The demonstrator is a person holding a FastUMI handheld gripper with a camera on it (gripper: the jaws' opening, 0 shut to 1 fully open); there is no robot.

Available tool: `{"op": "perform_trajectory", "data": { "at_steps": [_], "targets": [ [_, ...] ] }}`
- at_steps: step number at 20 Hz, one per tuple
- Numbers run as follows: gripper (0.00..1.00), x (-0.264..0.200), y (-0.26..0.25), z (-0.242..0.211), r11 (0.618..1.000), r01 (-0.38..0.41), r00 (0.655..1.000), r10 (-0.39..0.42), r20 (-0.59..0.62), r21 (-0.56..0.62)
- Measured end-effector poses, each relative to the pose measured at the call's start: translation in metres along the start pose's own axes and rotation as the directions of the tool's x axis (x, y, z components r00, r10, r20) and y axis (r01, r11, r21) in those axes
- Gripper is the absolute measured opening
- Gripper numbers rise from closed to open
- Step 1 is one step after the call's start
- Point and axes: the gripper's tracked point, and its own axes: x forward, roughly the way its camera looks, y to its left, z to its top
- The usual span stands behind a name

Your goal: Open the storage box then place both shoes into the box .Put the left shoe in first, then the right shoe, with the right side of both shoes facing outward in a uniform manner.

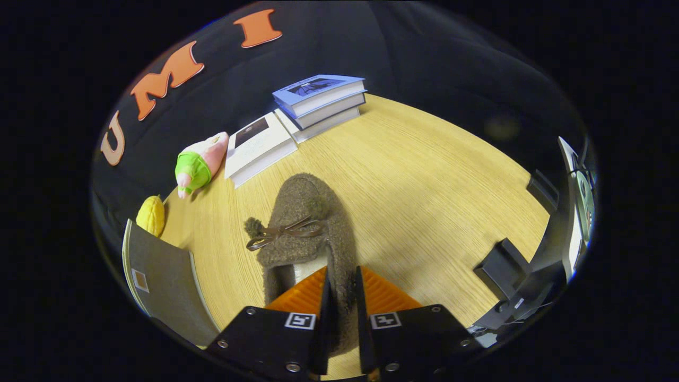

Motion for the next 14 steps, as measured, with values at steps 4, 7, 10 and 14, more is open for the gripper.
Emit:
{"op": "perform_trajectory", "data": {
  "at_steps": [4, 7, 10, 14],
  "targets": [
    [0.01, -0.018, 0.0, 0.008, 0.993, -0.026, 1.0, 0.025, 0.017, 0.114],
    [0.01, -0.044, 0.016, 0.034, 0.986, -0.078, 0.994, 0.066, 0.084, 0.148],
    [0.01, -0.086, 0.038, 0.059, 0.98, -0.125, 0.983, 0.101, 0.153, 0.154],
    [0.01, -0.142, 0.083, 0.073, 0.98, -0.173, 0.964, 0.147, 0.22, 0.103]
  ]
}}
